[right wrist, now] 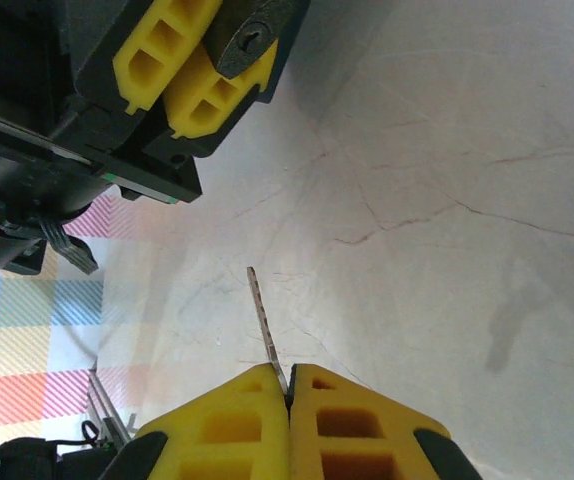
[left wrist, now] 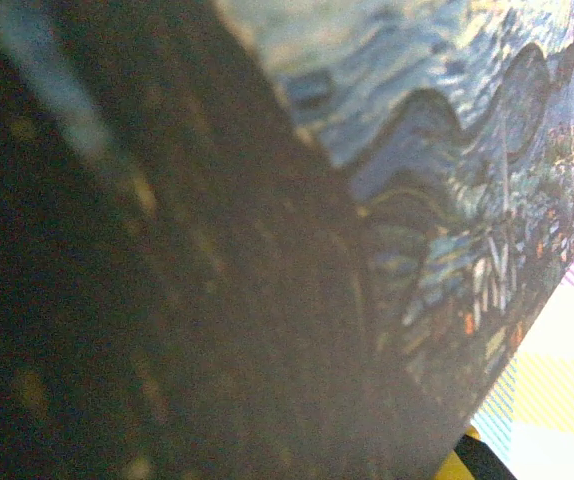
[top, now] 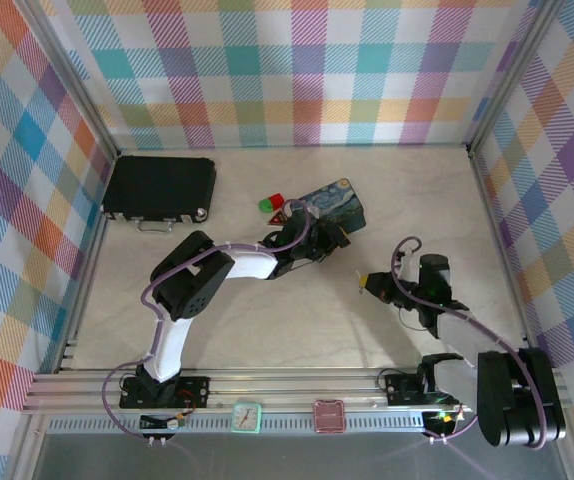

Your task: Unlock the padlock with the key

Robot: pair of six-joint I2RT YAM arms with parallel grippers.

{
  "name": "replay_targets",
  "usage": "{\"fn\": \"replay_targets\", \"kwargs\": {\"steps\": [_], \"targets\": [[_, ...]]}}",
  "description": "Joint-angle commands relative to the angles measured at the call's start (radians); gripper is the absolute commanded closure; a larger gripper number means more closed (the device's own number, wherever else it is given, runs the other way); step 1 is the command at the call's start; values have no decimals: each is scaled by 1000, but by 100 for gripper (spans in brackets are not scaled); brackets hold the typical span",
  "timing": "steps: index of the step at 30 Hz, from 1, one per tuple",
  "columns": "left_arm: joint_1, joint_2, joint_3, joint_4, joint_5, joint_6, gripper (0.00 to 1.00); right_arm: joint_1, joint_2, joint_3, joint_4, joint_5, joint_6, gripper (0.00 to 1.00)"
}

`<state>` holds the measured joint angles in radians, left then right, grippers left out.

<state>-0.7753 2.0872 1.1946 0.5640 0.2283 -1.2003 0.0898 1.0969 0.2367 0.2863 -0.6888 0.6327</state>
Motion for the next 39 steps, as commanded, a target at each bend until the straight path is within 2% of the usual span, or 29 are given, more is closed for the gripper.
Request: {"fn": "replay_targets", "kwargs": {"steps": [1,5,8,14,17,24,29,39], "targets": [[5,-50,-21,83,34,-39,100,-7,74,59,145,-95,6,100],[6,-46,-23,126,48,-25,100,-21,198,98,198,-115,-5,100],[6,-42,-26,145,52,-14,100,-43,291,107,308,-178,22,100],[13,-58,-72,165,4,7,100,-47,457,157,474,-285,73,100],[13,-46,-70,168,0,5,100,-47,460,165,483,-291,67,100],[14,-18,-59,201,-1,-9,100,-48,471,194,363,-228,-13,100],[14,-21,-74,207,-7,-11,100,-48,517,209,414,-241,5,100],[12,-9,-83,233,-7,-33,100,-47,543,236,409,-247,5,100]]}}
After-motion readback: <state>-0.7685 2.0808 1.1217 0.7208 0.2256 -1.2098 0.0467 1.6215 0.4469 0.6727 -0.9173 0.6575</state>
